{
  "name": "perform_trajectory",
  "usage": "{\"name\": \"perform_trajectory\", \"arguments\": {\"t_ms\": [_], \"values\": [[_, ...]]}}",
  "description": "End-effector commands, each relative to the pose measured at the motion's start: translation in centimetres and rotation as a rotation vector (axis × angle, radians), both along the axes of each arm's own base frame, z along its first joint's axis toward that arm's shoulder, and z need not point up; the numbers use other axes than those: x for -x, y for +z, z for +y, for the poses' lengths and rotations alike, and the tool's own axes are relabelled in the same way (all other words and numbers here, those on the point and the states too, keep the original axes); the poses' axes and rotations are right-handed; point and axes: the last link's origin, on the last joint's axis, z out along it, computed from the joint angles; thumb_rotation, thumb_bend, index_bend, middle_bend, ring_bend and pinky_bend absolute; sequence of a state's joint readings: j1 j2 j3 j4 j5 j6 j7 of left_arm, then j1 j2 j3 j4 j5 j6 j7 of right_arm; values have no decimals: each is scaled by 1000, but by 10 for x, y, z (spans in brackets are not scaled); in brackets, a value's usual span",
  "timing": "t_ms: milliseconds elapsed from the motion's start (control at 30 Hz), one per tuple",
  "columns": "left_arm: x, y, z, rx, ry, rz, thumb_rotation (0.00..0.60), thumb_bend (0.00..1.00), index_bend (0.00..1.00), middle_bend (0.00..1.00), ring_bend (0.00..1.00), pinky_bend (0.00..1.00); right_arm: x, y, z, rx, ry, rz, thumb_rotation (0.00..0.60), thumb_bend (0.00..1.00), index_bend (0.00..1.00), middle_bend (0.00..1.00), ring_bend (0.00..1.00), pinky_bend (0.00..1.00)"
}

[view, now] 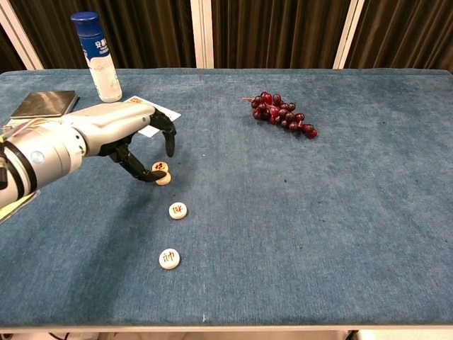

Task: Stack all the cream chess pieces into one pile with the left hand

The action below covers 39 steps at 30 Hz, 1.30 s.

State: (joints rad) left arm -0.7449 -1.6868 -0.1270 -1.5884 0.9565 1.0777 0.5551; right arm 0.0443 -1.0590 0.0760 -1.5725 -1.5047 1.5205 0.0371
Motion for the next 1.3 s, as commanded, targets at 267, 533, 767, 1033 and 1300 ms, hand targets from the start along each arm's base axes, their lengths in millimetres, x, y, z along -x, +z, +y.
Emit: {"name": "perform_trajectory", "arguments": {"t_ms": [267,533,767,1033,1300], "values": [[-13,-19,-26,80,-136,89,600,284,424,95,0,0,1,2,3,8,-4,-3,600,169,0,96,0,45],[-13,-22,-34,91,-156,118,600,286,424,90,0,0,2,2,4,8,-2,-5,600,169,0,96,0,45],[-10,-23,-37,98,-150,135,600,286,424,91,0,0,1,1,3,5,2,-5,600,169,0,96,0,45],[-8,-29,-39,105,-150,137,600,286,440,90,0,0,1,0,4,7,5,-5,600,169,0,96,0,45],[-5,-32,-37,97,-146,147,600,315,499,90,0,0,0,1,4,8,5,-7,600,169,0,96,0,45]]}}
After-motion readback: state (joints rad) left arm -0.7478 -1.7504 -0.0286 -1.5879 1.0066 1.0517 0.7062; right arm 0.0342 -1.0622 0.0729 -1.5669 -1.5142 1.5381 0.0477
